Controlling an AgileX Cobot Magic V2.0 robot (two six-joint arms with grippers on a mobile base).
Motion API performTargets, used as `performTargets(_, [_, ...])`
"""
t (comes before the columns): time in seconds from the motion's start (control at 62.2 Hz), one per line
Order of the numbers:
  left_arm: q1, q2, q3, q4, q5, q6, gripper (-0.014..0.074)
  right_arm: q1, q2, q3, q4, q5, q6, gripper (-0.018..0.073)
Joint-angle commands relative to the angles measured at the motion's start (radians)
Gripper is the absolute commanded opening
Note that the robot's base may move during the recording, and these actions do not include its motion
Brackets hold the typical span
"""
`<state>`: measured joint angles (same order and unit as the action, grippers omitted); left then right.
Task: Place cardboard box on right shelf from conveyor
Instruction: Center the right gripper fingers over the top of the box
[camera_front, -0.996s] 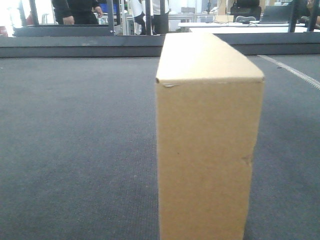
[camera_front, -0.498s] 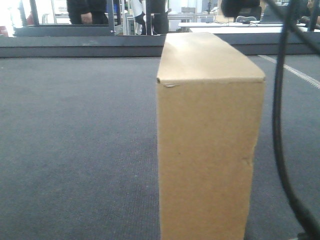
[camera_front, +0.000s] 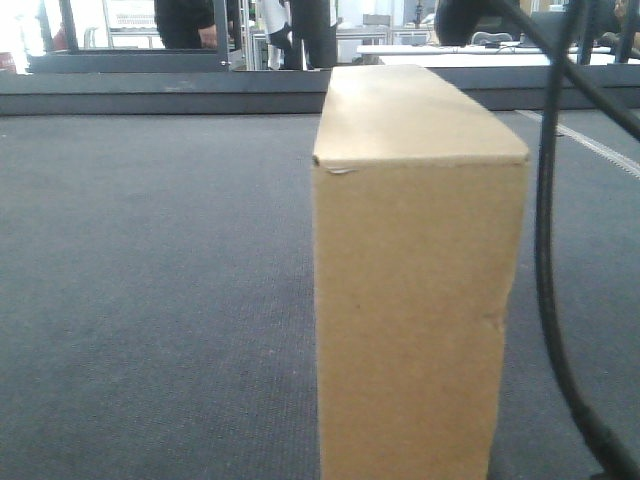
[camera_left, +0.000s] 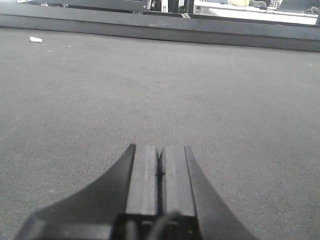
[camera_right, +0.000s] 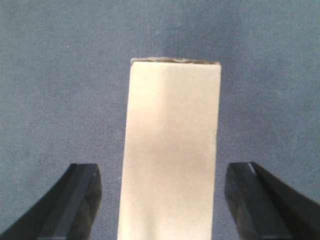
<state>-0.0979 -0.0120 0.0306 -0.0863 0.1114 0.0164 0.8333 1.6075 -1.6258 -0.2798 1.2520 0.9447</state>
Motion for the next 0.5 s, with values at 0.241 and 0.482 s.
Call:
performTargets(0.241, [-0.009, -0.006, -0.003, -0.003, -0.081, -0.001, -0.0119, 0.001, -0.037, -0.005, -0.043, 0.037, 0.001, 0.0608])
performTargets(0.482, [-0.009, -0.006, -0.003, -0.003, -0.081, -0.001, -0.0119, 0.001, -0.037, 0.001, -0.03, 0.038, 0.001, 0.0608])
